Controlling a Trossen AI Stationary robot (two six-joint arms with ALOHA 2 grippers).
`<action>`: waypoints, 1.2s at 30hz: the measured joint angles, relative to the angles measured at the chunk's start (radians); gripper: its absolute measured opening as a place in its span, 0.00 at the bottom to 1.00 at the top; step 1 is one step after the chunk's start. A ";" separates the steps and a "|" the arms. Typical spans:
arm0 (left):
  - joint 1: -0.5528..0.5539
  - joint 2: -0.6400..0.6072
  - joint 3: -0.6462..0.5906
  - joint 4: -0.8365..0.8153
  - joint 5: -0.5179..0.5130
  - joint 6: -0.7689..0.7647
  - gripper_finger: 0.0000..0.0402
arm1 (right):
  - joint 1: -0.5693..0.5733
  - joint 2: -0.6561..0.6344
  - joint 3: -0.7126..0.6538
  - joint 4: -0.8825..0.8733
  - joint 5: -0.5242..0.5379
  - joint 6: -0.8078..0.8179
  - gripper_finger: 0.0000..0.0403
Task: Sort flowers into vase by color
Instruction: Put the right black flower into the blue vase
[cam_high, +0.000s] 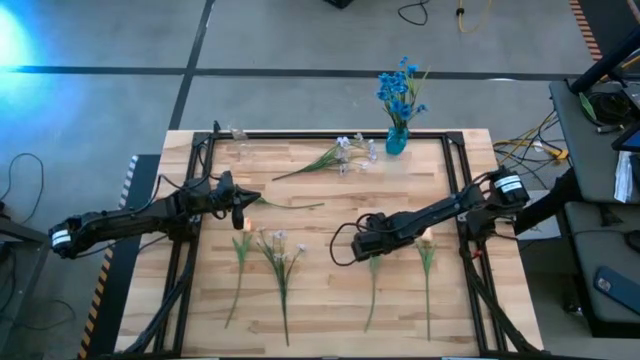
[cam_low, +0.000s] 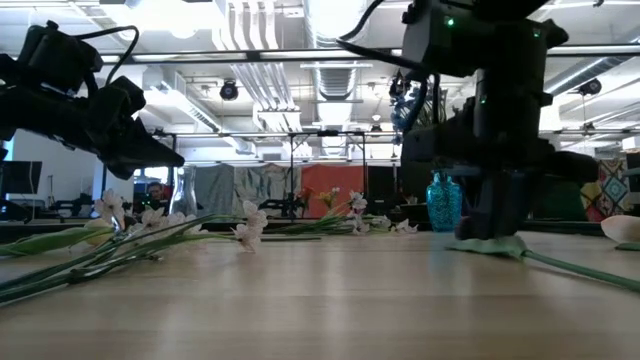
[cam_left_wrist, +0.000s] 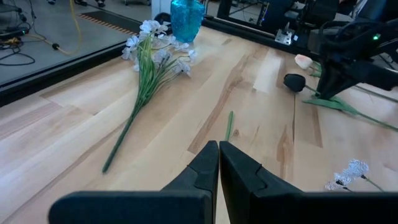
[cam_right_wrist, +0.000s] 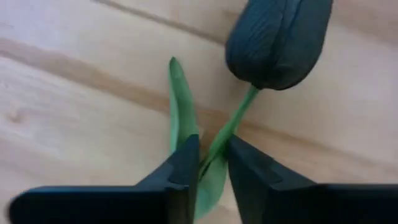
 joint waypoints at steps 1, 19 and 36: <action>0.000 0.000 0.000 0.000 0.000 0.000 0.00 | 0.000 -0.006 0.000 -0.002 0.022 -0.015 0.11; 0.000 0.000 0.000 0.010 -0.009 0.000 0.00 | -0.008 -0.533 0.000 0.055 1.169 -0.778 0.03; 0.000 0.000 0.000 0.052 -0.010 0.004 0.00 | -0.434 -0.684 -0.052 0.750 0.584 -1.969 0.03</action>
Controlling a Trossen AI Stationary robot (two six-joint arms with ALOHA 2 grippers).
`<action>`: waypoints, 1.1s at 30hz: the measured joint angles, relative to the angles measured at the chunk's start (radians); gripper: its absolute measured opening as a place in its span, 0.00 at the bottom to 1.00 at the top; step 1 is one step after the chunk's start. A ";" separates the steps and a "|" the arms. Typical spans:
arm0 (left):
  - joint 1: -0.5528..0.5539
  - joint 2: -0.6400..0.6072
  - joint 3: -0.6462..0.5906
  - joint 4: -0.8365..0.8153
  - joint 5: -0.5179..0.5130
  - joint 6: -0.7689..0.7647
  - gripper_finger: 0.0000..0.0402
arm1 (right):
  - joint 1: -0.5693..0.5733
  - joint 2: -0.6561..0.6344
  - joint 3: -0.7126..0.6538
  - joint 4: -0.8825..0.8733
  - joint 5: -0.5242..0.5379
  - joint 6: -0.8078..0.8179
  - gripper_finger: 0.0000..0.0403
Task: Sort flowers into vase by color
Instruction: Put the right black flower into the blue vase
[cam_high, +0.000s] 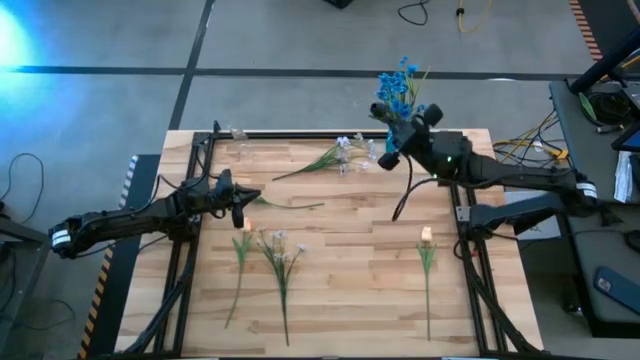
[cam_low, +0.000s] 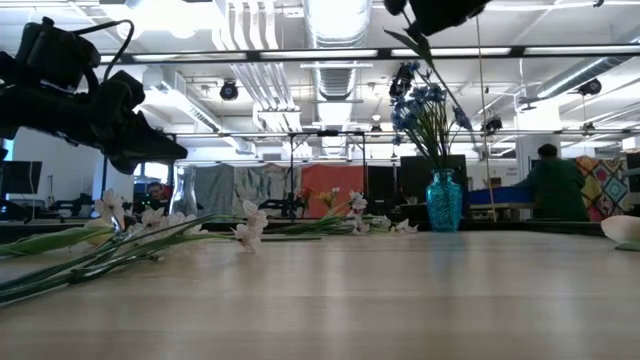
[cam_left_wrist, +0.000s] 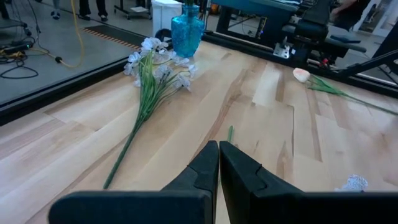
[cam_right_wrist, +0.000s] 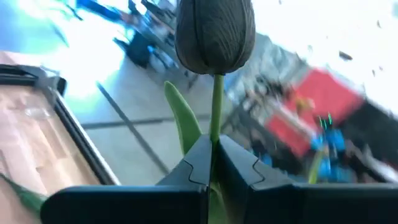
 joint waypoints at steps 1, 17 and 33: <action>0.000 0.000 0.000 0.000 0.000 0.000 0.00 | -0.028 -0.001 -0.001 0.016 -0.055 -0.024 0.03; 0.000 0.000 0.000 0.001 -0.009 0.000 0.00 | -0.301 0.007 -0.022 0.095 -0.469 -0.045 0.03; 0.000 0.000 0.000 0.001 -0.008 -0.011 0.00 | -0.386 0.007 -0.174 0.352 -0.506 0.019 0.03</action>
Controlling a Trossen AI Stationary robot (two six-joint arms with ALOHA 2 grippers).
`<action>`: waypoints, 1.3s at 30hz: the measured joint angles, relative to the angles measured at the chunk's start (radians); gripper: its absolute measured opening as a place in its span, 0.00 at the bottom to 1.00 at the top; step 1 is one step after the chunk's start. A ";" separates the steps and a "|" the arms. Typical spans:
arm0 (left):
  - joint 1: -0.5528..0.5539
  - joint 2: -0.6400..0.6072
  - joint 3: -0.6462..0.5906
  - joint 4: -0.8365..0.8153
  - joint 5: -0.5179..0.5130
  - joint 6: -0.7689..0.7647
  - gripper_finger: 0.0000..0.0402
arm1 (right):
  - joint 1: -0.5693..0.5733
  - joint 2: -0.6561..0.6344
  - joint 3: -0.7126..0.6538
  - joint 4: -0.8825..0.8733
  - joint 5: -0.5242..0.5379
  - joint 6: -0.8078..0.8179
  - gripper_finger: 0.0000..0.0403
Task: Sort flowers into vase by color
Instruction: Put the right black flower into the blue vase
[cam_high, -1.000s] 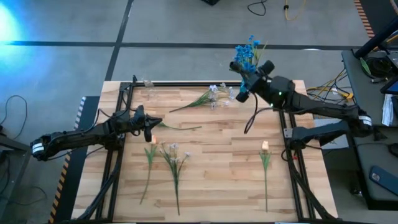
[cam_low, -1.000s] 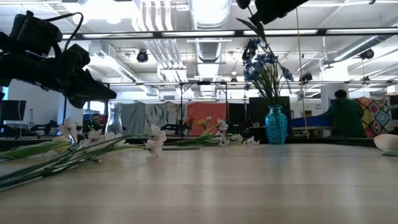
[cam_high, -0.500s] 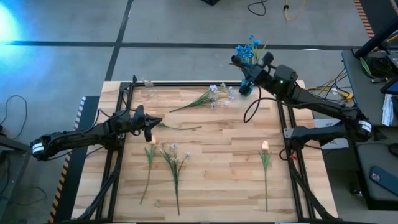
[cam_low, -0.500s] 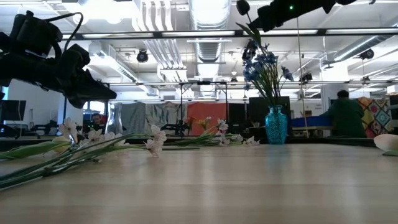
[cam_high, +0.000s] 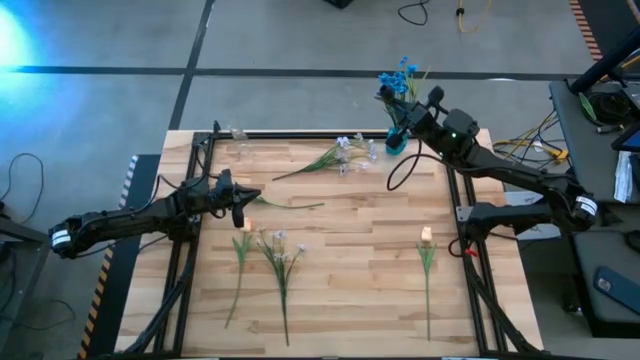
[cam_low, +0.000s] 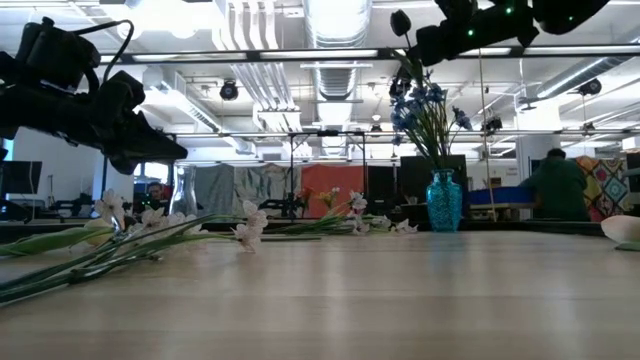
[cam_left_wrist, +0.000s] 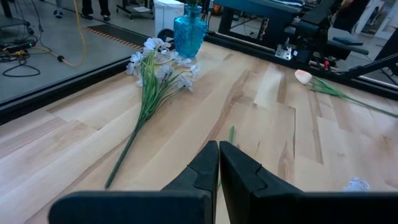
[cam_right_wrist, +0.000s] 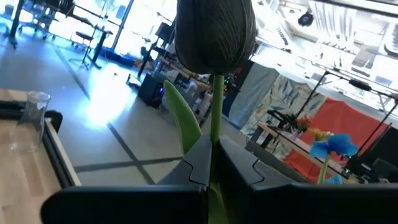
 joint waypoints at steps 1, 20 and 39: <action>0.000 0.000 0.000 0.000 0.000 0.000 0.00 | 0.001 0.000 -0.004 0.007 0.007 0.001 0.03; 0.000 0.000 0.000 0.001 0.000 -0.005 0.00 | 0.001 -0.005 -0.129 0.085 0.196 0.126 0.20; 0.000 0.000 0.000 0.007 0.002 -0.012 0.00 | 0.004 -0.006 -0.122 -0.144 0.336 0.394 0.47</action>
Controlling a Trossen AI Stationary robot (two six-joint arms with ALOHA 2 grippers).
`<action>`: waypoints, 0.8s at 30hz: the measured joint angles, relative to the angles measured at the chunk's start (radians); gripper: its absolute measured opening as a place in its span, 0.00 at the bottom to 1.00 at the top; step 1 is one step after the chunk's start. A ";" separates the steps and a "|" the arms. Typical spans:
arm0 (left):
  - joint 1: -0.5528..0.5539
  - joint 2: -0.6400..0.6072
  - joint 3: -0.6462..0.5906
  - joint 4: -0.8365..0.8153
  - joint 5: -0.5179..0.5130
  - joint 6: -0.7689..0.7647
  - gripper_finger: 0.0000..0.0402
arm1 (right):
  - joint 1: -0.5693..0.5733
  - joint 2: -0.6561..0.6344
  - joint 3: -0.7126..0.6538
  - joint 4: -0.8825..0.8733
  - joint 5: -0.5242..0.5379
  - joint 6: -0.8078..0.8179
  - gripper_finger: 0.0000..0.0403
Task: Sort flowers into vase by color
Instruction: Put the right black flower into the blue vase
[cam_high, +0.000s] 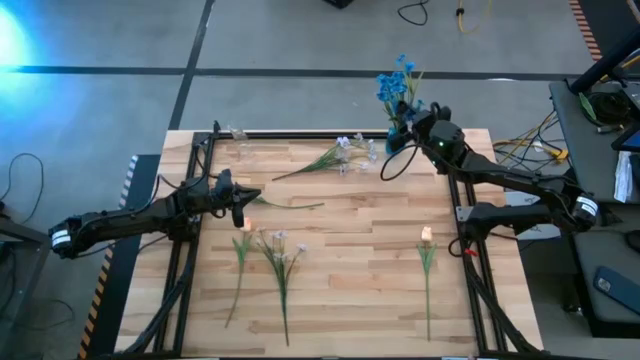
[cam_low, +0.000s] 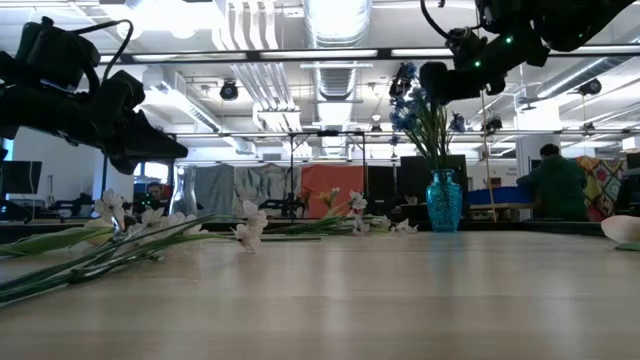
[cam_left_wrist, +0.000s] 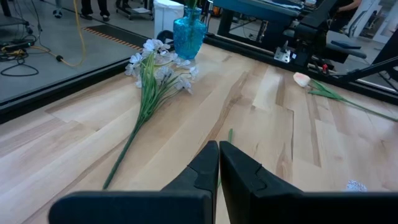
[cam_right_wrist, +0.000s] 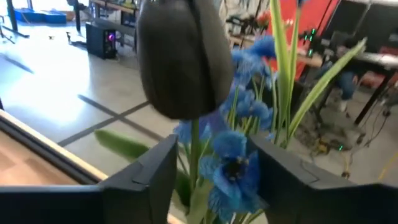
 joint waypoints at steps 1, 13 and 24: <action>0.000 0.000 0.000 0.000 0.000 0.000 0.00 | 0.000 0.000 0.000 -0.012 0.000 0.016 0.50; 0.000 0.000 0.000 0.000 0.004 0.000 0.00 | 0.030 -0.027 0.048 -0.111 0.000 0.028 0.65; 0.000 0.000 0.000 0.000 0.003 0.004 0.00 | 0.117 -0.039 0.219 -0.389 0.072 -0.047 0.66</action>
